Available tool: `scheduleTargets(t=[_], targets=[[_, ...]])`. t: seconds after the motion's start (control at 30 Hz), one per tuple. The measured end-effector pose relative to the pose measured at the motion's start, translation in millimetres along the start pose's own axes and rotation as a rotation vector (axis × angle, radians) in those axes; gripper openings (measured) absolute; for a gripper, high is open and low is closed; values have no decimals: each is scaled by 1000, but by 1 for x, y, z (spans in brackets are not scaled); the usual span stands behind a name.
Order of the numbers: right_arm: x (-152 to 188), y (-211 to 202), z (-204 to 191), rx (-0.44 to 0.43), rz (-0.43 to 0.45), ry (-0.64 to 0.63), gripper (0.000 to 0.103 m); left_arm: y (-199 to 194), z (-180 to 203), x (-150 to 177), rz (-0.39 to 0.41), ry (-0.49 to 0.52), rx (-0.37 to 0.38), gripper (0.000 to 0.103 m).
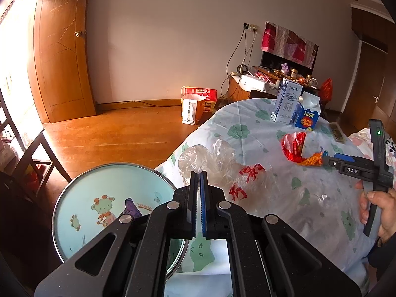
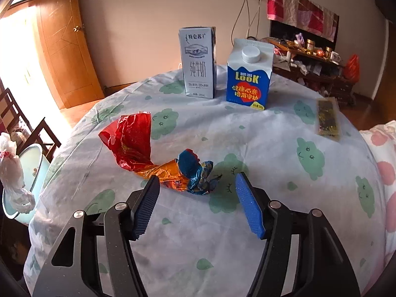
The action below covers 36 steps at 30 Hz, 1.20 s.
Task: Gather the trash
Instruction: 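Carry the clear bag over the bin with the left tool while the right tool reaches the red-orange wrapper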
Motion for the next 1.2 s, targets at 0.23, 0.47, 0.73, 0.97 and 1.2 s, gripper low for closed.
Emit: scheduleTargets(t=[0.23, 0.47, 0.73, 0.97, 1.2], targets=[[-12, 18, 11, -4, -16, 60, 64, 3, -2, 4, -9, 3, -5, 2], [-8, 27, -1, -35, -68, 21, 34, 5, -8, 4, -8, -9, -23, 2], [-15, 1, -35, -109, 46, -21, 27, -9, -22, 3, 17, -13, -57, 2], [-20, -14, -87, -173, 104, -106, 27, -15, -45, 9, 14, -18, -108, 2], [-17, -9, -134, -230, 81, -163, 27, -20, -68, 15, 11, -24, -162, 2]])
Point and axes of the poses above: each gripper's, at about its wrist camera, not at the fingertips, and y roughly the way its jaws point, z to its right, x to its underside, the point moved 7 cm from there along y, roughly the way its jaws point, and after that the axes turned 11 degrees about -x, right-handed, at the moved point
